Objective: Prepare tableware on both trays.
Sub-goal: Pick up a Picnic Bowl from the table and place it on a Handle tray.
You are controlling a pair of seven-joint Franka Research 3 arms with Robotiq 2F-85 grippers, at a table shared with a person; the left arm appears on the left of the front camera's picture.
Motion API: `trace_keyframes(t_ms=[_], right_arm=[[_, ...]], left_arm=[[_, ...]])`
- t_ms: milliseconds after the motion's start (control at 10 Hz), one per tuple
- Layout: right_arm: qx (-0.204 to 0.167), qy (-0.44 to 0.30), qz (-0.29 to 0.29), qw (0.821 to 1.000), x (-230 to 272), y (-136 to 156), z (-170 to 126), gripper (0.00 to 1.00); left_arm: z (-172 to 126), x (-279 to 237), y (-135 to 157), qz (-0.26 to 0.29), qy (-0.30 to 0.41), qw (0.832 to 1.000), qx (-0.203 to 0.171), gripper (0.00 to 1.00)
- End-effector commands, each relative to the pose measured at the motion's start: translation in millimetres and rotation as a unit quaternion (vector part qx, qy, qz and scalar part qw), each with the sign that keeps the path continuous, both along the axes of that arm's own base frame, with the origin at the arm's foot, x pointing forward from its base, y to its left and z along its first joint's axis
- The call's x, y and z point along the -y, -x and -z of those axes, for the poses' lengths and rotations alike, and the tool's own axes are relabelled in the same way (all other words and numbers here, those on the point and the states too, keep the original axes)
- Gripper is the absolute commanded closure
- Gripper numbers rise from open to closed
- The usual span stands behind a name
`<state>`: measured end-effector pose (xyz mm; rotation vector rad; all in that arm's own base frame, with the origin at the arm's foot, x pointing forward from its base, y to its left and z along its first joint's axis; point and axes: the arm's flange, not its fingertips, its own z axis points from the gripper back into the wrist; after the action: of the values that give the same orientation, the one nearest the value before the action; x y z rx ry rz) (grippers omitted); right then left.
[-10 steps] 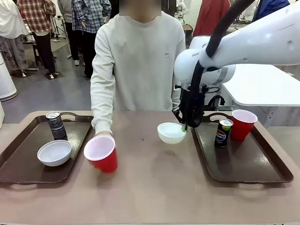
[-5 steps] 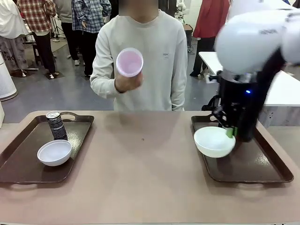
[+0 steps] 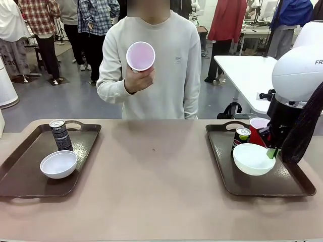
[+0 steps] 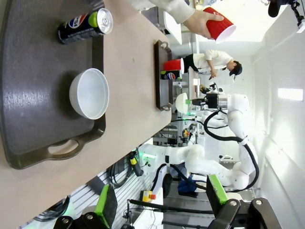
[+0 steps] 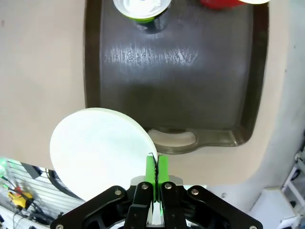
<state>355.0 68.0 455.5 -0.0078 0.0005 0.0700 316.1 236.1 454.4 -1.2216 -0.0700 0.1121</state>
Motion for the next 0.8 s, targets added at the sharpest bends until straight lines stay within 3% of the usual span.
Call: trace_keyframes(t_ms=[0, 200, 400, 700], right_arm=[[-0.004, 0.002, -0.01, 1.0, -16.0, 6.6, -9.1, 1.0], [0.0, 0.005, -0.009, 1.0, -8.3, 2.7, -3.7, 0.98], [0.032, -0.022, -0.011, 0.999, 4.6, -26.2, 27.7, 0.98], [0.042, -0.023, -0.011, 0.999, 14.0, -51.2, 60.4, 0.98]], left_arm=[[-1.2, 2.7, 1.3, -0.011, 0.0, 1.0, 0.001, 0.0], [-1.2, 2.7, 1.3, -0.011, 0.0, 1.0, 0.001, 0.0], [-1.2, 2.7, 1.3, -0.011, 0.0, 1.0, 0.001, 0.0], [-1.2, 2.7, 1.3, -0.011, 0.0, 1.0, 0.001, 0.0]])
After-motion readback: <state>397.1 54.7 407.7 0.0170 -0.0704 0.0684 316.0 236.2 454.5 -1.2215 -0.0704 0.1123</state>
